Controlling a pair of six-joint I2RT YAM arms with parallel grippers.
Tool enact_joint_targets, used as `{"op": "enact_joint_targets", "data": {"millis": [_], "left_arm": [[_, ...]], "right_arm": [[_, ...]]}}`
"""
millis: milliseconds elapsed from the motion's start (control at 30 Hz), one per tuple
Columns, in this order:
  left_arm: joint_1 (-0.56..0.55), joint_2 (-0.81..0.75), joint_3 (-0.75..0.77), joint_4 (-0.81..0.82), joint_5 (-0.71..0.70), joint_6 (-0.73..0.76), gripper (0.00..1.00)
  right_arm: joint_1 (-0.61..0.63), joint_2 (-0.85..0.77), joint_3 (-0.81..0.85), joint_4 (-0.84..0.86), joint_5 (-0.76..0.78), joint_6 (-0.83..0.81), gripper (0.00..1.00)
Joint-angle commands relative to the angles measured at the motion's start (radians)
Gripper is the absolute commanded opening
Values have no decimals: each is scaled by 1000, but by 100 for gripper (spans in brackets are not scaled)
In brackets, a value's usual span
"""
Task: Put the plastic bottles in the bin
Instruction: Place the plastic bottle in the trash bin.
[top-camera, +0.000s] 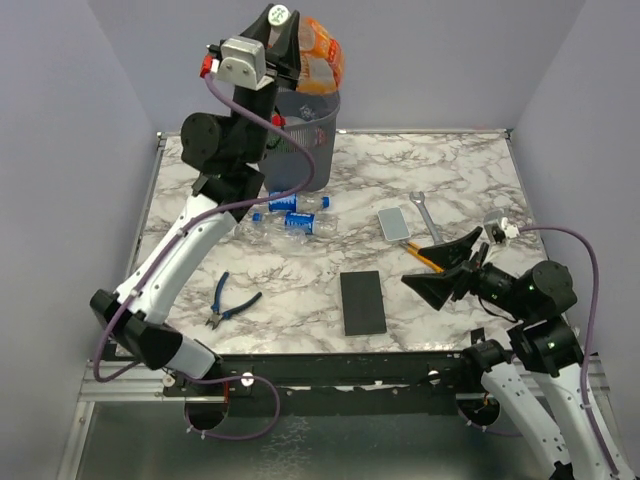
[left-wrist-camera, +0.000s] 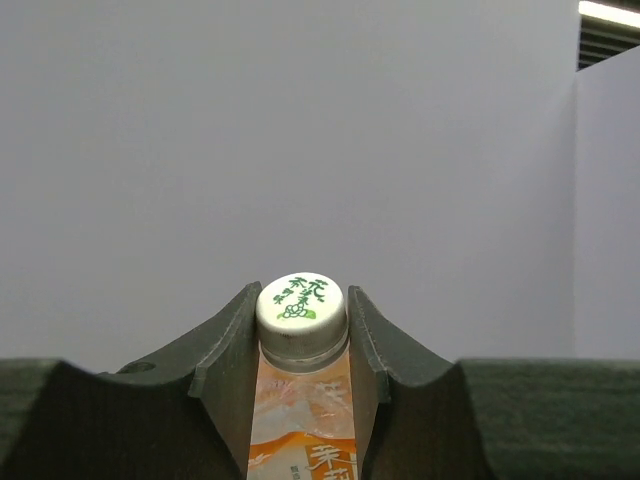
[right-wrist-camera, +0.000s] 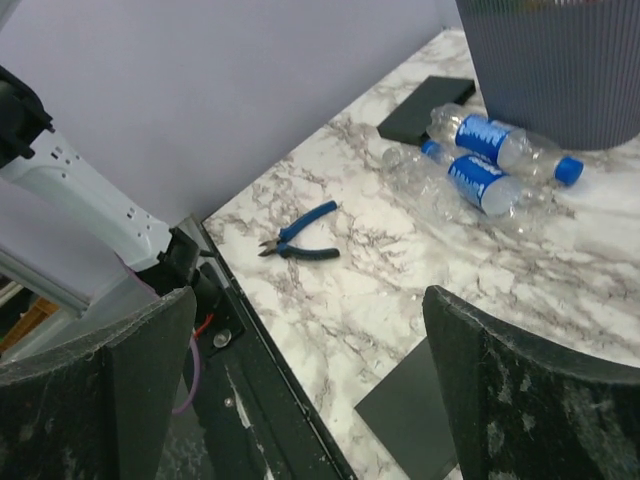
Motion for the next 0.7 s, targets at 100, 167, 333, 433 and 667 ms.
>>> {"op": "enact_joint_targets", "data": {"millis": [100,167,333,433,667], "left_arm": [[207,236,77,249,335,-36,0],[270,288,121,297,430,-154,0],[386,424,220,440,541,-460,0],[412,480,246,449,609,-491,0],[431,532,159,490,712,-490,0]], "right_arm": [[31,-48,-107,2,57,52,97],[33,-61,-119,3,66,50,97],[46,-96,-152,10,96,41,97],[54,-96,-159,3,108,26,97],[90,-72,-158,-13,131,-6,97]]}}
